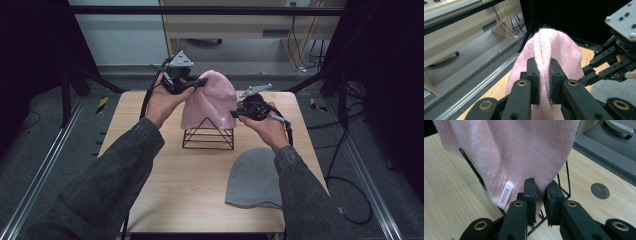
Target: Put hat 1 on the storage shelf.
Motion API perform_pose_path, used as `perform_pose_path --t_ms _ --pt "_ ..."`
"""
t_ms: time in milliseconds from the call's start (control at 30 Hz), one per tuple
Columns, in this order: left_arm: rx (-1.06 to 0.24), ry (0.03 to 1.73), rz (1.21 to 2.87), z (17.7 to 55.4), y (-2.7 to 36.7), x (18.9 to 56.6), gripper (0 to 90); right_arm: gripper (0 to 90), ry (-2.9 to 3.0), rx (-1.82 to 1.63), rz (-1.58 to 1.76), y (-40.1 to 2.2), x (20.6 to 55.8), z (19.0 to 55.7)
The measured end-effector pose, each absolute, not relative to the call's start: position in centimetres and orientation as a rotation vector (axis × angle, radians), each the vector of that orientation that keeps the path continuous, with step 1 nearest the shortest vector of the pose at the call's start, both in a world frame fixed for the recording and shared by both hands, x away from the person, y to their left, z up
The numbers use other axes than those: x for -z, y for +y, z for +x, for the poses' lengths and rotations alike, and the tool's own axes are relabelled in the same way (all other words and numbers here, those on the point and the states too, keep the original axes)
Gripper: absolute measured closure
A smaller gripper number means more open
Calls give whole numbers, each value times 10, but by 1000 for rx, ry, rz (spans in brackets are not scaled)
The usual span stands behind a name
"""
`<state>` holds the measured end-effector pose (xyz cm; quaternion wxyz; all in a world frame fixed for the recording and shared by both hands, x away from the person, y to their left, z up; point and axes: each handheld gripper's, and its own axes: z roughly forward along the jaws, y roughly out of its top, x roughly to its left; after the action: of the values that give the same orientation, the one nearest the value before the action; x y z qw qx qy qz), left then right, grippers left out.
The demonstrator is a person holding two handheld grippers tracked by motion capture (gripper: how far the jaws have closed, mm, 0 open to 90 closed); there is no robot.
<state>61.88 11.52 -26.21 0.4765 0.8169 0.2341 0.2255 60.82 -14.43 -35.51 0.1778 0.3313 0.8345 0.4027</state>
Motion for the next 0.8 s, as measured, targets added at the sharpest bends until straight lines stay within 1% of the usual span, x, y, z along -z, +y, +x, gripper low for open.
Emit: perform_pose_path --t_ms 800 --pt "-521 573 2027 604 113 285 810 791 2375 -1105 977 -146 385 604"
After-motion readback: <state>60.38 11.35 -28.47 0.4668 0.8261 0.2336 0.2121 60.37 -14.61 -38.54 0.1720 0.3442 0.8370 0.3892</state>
